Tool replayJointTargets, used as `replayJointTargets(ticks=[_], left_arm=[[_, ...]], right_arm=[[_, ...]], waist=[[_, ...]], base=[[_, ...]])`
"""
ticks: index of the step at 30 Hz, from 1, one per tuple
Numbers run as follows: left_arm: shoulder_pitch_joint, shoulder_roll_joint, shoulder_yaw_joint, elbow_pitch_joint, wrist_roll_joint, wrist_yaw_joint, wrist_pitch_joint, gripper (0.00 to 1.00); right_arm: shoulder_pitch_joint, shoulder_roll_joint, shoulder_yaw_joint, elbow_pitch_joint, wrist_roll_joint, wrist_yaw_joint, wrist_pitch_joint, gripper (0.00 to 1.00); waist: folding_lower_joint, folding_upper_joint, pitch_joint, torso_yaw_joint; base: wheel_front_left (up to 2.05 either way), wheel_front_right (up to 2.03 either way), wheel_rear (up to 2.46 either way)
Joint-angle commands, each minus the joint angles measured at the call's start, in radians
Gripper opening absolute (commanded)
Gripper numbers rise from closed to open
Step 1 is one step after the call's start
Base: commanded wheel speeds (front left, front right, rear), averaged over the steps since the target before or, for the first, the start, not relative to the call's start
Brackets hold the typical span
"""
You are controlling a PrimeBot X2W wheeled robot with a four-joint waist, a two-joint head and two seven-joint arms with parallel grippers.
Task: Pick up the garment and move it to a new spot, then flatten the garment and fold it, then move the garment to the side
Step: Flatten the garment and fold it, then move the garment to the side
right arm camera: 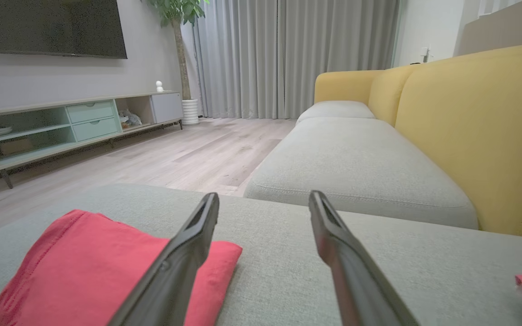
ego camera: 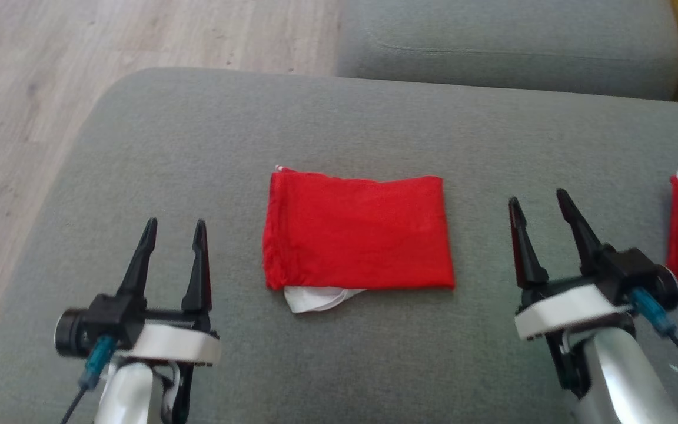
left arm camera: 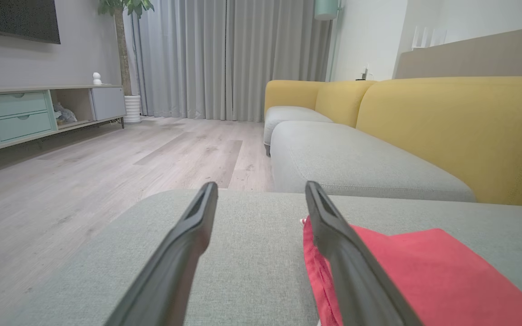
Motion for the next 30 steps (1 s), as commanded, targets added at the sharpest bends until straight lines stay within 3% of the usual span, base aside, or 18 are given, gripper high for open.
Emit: replayJointTargets(ticks=[1, 13, 30], left_arm=[[-0.014, 0.016, 0.041, -0.034, 0.008, 0.003, -0.005, 1.00], [0.055, 0.004, 0.067, -0.074, -0.017, 0.004, -0.005, 1.00], [-0.011, 0.000, 0.034, -0.073, -0.028, -0.021, -0.005, 1.00]], right_arm=[[-0.036, 0.010, 0.016, -0.053, -0.014, 0.007, -0.009, 1.00], [0.138, 0.010, -0.059, -0.166, 0.050, 0.007, -0.009, 1.00], [0.043, 0.010, -0.060, -0.113, -0.003, 0.007, -0.009, 1.00]], waist=[[0.0001, 0.0000, -0.004, -0.013], [0.0001, 0.0000, 0.005, -0.046], [0.0001, 0.0000, 0.088, -0.003]], base=[[0.00, 0.00, 0.00], [0.00, 0.00, 0.00], [0.00, 0.00, 0.00]])
